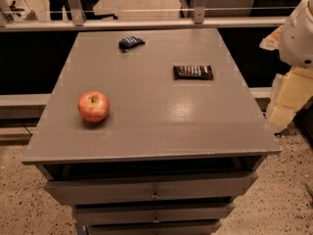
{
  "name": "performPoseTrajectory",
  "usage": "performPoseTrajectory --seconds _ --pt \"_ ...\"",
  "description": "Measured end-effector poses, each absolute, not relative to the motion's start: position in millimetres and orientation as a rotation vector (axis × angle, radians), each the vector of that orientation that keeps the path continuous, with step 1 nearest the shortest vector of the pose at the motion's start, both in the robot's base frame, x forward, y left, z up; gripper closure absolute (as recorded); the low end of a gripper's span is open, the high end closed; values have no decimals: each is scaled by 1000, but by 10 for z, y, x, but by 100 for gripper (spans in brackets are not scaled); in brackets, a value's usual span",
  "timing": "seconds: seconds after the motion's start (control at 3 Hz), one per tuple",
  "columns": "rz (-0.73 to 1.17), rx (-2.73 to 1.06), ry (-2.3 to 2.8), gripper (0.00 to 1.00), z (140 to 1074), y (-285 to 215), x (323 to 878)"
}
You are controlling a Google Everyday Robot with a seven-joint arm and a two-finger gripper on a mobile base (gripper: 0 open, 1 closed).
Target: Move apple near rxbar chocolate
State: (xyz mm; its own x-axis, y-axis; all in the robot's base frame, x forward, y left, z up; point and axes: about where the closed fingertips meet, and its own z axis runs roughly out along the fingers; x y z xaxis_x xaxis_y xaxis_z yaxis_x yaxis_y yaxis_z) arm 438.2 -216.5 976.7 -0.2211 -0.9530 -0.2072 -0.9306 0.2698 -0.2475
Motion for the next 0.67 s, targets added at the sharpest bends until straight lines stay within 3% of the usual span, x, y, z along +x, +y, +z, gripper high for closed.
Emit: performPoseTrajectory --seconds 0.33,0.67 --pt "-95 -1722 2219 0 9764 -2125 4396" --pt "10 -1736 2133 0 9605 -1679 4529"
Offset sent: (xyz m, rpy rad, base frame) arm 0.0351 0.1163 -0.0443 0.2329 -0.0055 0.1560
